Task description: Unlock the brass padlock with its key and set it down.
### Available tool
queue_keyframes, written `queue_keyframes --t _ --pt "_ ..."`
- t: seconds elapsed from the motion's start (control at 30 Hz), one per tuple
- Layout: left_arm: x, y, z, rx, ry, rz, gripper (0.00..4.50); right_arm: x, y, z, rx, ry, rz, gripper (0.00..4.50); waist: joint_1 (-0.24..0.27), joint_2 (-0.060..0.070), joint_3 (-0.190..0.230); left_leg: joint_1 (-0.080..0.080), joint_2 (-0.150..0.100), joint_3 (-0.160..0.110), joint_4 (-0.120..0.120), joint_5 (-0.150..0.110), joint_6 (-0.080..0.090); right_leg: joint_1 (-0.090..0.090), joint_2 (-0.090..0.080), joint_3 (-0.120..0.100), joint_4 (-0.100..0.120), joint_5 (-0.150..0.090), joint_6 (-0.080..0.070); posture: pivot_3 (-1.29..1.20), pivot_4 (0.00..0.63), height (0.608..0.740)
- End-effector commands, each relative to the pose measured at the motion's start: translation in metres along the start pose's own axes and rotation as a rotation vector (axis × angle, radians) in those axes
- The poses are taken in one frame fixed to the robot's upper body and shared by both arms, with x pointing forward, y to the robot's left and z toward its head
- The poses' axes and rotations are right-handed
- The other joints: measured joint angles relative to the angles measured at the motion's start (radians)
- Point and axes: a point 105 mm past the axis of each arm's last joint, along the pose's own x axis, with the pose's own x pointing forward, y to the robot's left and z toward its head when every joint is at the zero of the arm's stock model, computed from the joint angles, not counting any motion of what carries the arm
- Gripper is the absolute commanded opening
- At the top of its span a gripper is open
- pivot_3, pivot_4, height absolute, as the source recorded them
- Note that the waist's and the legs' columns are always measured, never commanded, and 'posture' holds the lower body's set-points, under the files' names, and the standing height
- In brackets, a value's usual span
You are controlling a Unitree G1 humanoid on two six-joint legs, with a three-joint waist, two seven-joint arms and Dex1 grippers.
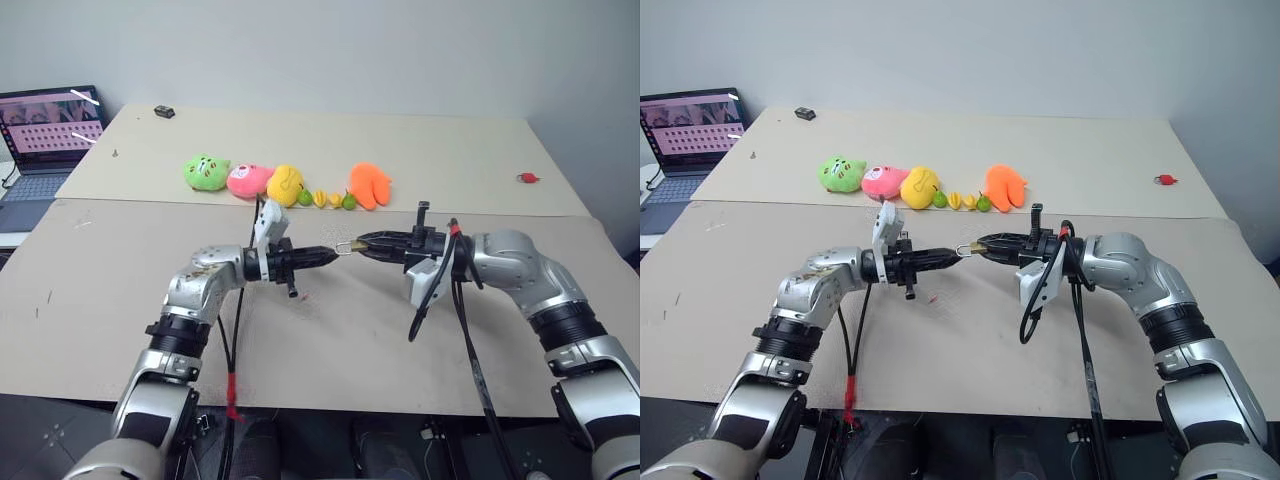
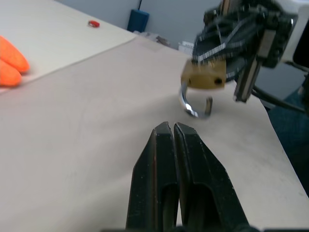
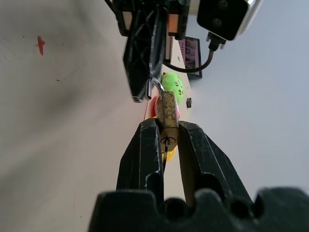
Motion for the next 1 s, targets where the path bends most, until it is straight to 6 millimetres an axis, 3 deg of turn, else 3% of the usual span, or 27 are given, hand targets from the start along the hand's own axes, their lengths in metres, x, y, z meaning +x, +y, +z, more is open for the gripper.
queue_keyframes --t 0.03,0.13,0.27,0.4,0.7,1.0 --pt "0.006 -0.013 0.022 0.014 -0.065 -0.062 0.16 -0.003 -0.014 0.001 -0.028 -0.005 -0.049 0.12 -0.001 0.0 0.0 0.0 0.0 0.0 0.0 0.0 0.0 0.0 0.0 0.0 0.0 0.0 0.0 0.0 0.15 0.717" --pt "0.002 -0.035 0.01 -0.016 0.026 -0.175 0.16 -0.003 -0.014 0.001 -0.029 -0.005 -0.049 0.12 -0.006 0.0 0.0 0.0 0.0 0.0 0.0 0.0 0.0 0.0 0.0 0.0 0.0 0.0 0.0 0.0 0.15 0.717" --pt "-0.012 -0.012 -0.001 -0.017 0.076 -0.064 0.16 -0.002 -0.015 0.001 -0.029 -0.008 -0.053 0.12 -0.002 0.0 0.0 0.001 0.0 0.0 0.0 0.0 0.0 0.0 0.0 0.0 0.001 0.0 0.0 0.0 0.15 0.717" --pt "-0.015 0.001 0.007 -0.022 0.033 -0.005 0.16 -0.003 -0.014 0.002 -0.03 -0.01 -0.049 0.12 -0.003 0.0 0.0 0.002 0.0 0.0 0.0 0.0 0.0 0.0 0.0 0.0 0.001 0.0 0.0 0.0 0.15 0.717" --pt "0.002 0.001 0.045 -0.12 -0.157 -0.003 0.16 -0.003 -0.016 0.001 -0.036 -0.01 -0.047 0.12 0.0 0.0 0.0 0.0 0.0 0.0 0.0 0.0 0.0 0.0 0.0 0.0 0.0 0.0 0.0 0.0 0.15 0.717" --pt "0.0 0.002 0.043 -0.127 -0.144 -0.006 0.16 -0.002 -0.018 0.001 -0.044 -0.012 -0.048 0.12 -0.003 0.0 0.0 0.001 0.0 0.0 0.0 0.0 0.0 0.0 0.0 0.0 0.0 0.0 0.0 0.0 0.15 0.717"
